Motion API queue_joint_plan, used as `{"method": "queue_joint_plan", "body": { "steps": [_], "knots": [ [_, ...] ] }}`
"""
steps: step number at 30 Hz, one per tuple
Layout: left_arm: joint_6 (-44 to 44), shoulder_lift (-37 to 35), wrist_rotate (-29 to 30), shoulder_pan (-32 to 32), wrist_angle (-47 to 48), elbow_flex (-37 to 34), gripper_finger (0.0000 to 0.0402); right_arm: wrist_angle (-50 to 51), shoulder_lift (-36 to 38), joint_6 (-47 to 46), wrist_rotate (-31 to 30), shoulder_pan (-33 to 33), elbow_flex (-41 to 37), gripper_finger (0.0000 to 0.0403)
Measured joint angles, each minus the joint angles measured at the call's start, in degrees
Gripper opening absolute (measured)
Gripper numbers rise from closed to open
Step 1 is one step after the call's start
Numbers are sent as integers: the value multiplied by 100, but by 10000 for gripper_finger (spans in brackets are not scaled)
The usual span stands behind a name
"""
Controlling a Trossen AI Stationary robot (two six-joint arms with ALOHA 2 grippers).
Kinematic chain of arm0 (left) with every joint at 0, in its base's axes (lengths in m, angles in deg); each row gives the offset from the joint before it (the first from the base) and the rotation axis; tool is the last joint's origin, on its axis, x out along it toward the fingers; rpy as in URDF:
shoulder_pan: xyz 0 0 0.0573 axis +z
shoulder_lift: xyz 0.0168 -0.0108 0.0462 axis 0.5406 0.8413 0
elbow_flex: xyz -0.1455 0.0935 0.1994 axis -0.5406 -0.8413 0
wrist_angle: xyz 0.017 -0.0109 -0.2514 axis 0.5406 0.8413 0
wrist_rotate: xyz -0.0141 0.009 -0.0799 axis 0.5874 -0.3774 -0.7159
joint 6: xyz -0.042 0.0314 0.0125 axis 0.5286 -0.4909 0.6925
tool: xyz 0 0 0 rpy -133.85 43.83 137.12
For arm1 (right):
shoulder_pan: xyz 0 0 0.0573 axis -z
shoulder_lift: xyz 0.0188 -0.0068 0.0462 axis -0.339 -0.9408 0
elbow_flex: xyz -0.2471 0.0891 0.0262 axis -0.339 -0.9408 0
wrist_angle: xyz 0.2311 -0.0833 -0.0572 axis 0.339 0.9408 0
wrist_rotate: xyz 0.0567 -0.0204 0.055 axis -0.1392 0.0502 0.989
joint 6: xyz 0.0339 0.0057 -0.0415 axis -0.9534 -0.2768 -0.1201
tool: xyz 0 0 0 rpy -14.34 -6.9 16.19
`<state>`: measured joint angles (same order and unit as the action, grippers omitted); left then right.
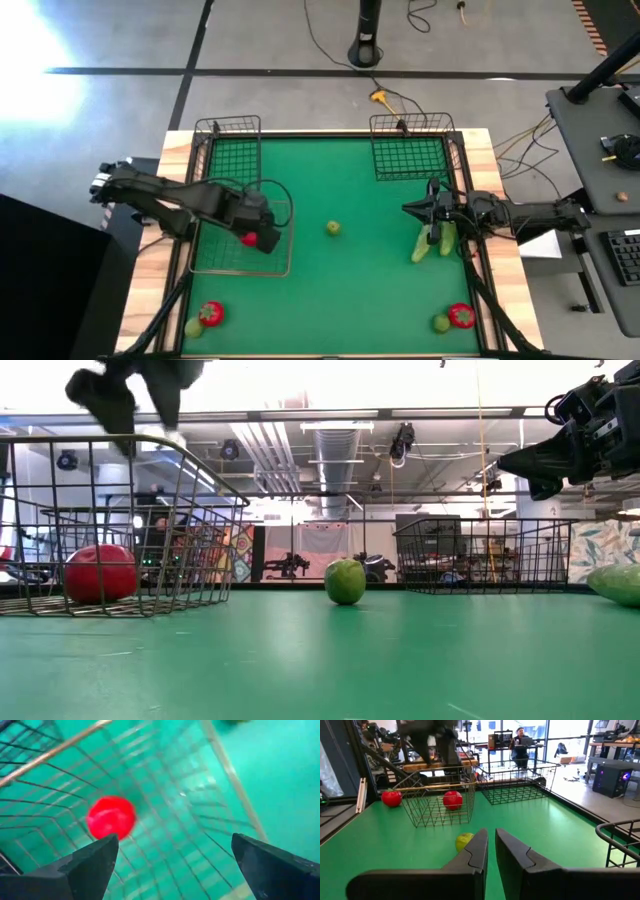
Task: Sort produce into baskets
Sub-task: Put the left tomato into the golden wire basket
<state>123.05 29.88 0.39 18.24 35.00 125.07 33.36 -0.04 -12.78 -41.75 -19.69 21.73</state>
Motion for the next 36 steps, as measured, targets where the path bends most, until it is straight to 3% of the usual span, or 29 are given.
{"method": "queue_joint_plan", "body": {
  "steps": [6, 17, 29, 36],
  "knots": [
    [1022, 0, -368, -699, 146, 584, 370, 0, 0, 1, 0, 0, 0, 29],
    [3254, 553, -597, -2618, 142, 378, 370, 0, -2, -1, 0, -1, 0, 29],
    [4215, 1395, -1002, -3873, 139, 202, 370, 0, -2, 1, 0, -1, 0, 29],
    [4410, 1381, -1186, -4188, -520, -504, 370, 0, -2, 1, 0, 1, 0, 29]
  ]
}}
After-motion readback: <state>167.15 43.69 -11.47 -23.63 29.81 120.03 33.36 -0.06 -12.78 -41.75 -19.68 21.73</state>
